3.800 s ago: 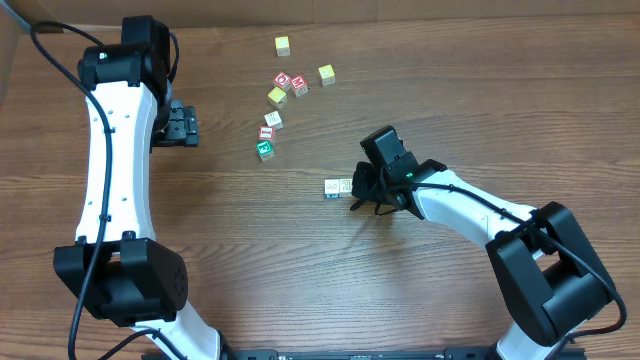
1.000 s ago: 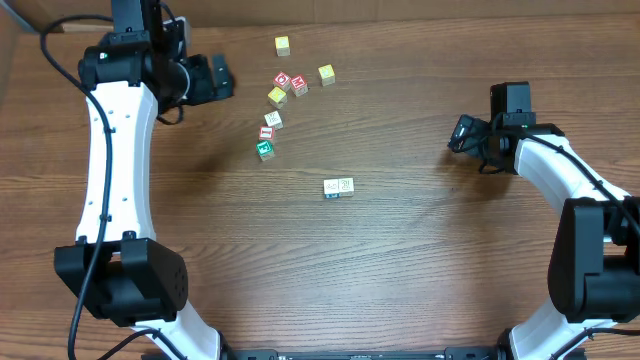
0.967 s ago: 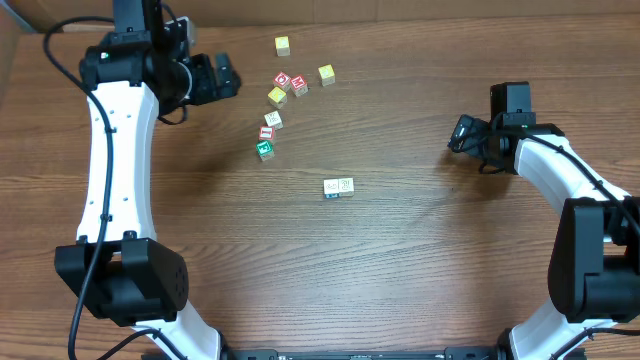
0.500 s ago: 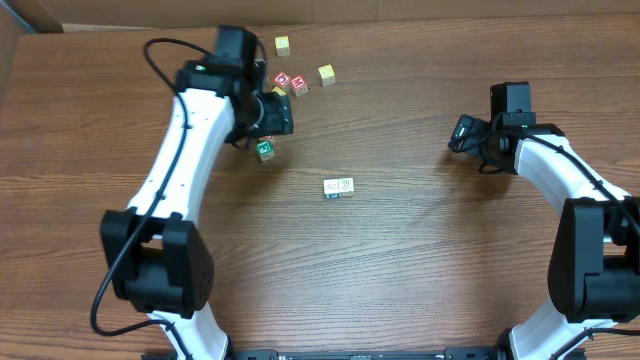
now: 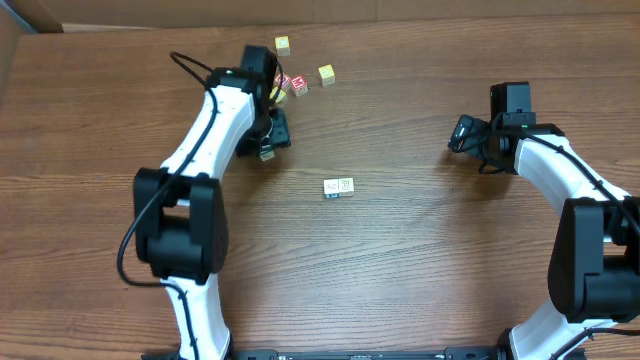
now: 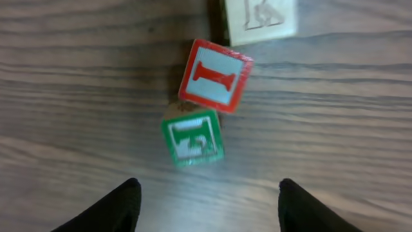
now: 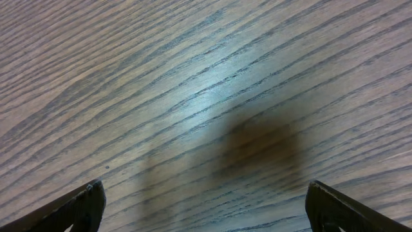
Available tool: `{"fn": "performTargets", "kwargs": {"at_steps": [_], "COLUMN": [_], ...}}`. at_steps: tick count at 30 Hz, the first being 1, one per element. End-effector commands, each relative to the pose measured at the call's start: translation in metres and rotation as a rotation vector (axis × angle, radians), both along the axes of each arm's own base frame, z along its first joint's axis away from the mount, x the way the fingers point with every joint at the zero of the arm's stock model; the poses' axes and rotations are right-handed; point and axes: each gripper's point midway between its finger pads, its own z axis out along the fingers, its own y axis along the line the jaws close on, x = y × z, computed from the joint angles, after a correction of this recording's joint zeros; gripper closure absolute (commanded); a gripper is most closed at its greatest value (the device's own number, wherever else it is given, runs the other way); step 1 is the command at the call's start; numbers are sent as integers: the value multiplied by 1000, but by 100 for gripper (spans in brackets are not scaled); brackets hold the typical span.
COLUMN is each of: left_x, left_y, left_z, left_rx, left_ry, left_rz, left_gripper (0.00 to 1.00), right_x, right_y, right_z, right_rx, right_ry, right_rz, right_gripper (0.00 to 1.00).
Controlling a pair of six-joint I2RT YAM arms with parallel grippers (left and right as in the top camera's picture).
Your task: Flip 5 blocks
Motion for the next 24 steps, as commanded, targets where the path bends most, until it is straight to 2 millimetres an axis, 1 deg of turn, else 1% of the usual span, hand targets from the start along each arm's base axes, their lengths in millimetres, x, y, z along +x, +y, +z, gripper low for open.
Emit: {"fn": "performTargets", "kwargs": {"at_steps": [1,4,6,8,11,14,18,22,24], "left_x": [0,2,5,8,12,12,10,9,9], "left_y": [4,4,4,3,2,2,3,2,2], "left_z": [-22,-33,-36,-36,-36,-36,-36,-36,-36], "left_rx": [23,25,25,25,21,21,23,28,30], "left_ry": [31,37,33,21,4,5,13,15,15], "left_rz": [34,40,42,42,42,42,40,0,-18], "left_gripper": [40,48,48,50,55,57,65,65,63], "right_x": [7,7,7,7,7,7,7,7,7], "right_y": [-3,-3,-3,-3,-3,-3,-3,-3,-3], "right_z": [5,5,5,5,5,5,5,5,5], "right_rx": [-13,-13,-13,-13,-13,-13,-13,-13,-13], "right_ry": [-20,-20,-20,-20,-20,-20,-20,-20,-20], "right_rz": [1,1,1,1,1,1,1,1,1], "right_gripper": [0,0,0,0,0,0,0,0,0]}}
